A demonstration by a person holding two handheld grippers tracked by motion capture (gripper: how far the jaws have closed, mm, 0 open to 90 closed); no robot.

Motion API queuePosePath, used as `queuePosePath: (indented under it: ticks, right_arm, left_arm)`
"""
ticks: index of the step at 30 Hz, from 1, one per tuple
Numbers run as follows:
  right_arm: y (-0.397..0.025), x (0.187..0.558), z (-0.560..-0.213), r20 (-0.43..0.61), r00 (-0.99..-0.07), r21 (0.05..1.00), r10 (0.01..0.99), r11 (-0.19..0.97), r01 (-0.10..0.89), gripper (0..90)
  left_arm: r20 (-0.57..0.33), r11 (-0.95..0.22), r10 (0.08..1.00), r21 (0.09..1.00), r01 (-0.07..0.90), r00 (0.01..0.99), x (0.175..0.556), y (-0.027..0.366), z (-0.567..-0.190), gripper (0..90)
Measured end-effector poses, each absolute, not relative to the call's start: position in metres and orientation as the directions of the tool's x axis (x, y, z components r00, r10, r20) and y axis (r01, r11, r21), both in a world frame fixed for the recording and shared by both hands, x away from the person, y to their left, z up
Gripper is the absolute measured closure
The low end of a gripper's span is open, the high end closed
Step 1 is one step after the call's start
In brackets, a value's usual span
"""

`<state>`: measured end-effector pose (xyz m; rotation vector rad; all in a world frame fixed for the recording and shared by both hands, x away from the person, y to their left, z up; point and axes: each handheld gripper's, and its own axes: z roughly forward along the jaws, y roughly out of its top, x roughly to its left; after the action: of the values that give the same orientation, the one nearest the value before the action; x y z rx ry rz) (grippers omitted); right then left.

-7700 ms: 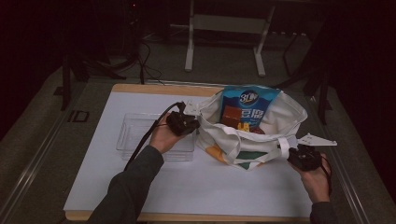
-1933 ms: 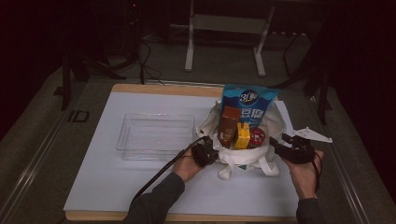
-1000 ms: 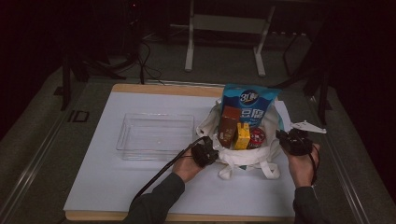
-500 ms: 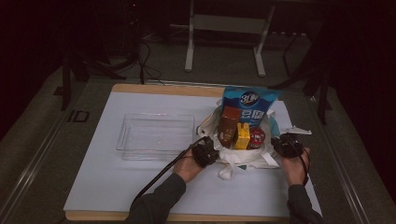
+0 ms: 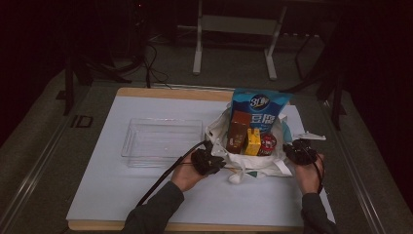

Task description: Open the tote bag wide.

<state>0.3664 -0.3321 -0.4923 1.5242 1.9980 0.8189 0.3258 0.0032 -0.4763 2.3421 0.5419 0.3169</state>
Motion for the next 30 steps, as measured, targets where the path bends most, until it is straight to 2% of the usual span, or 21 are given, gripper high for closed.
queuePosePath:
  ticks: [6,12,14,19,24,25,26,30]
  right_arm:
    - [-0.332,0.366,-0.491,-0.030,-0.255,0.714,0.967,0.199,0.671,84.9]
    - [-0.331,0.366,-0.491,-0.030,-0.252,0.714,0.967,0.197,0.672,84.8]
    - [-0.331,0.366,-0.491,-0.030,-0.254,0.714,0.967,0.198,0.671,84.8]
    - [-0.332,0.367,-0.491,-0.024,-0.254,0.713,0.967,0.195,0.673,84.8]
    - [-0.333,0.367,-0.492,-0.023,-0.255,0.714,0.967,0.194,0.673,84.9]
    - [-0.333,0.367,-0.492,-0.021,-0.256,0.715,0.966,0.193,0.672,84.9]
    - [-0.334,0.367,-0.492,-0.018,-0.257,0.715,0.966,0.193,0.672,84.9]
    - [-0.335,0.367,-0.494,-0.011,-0.259,0.717,0.966,0.188,0.671,85.0]
  left_arm:
    - [0.087,-0.630,0.466,0.732,0.261,0.880,0.322,0.020,-0.450,72.6]
    - [0.098,-0.543,0.519,0.805,0.239,0.849,0.331,0.033,-0.417,67.0]
    - [0.146,-0.521,0.608,0.815,0.253,0.781,0.349,0.037,-0.400,66.6]
    - [0.158,-0.513,0.662,0.808,0.290,0.732,0.371,0.033,-0.398,65.0]
    - [0.185,-0.570,0.658,0.756,0.322,0.730,0.392,0.015,-0.411,70.7]
    - [0.211,-0.614,0.640,0.719,0.327,0.739,0.395,0.006,-0.421,81.2]
    - [0.212,-0.630,0.629,0.702,0.332,0.748,0.397,0.003,-0.426,84.2]
    - [0.228,-0.685,0.613,0.631,0.365,0.756,0.403,-0.010,-0.448,86.2]
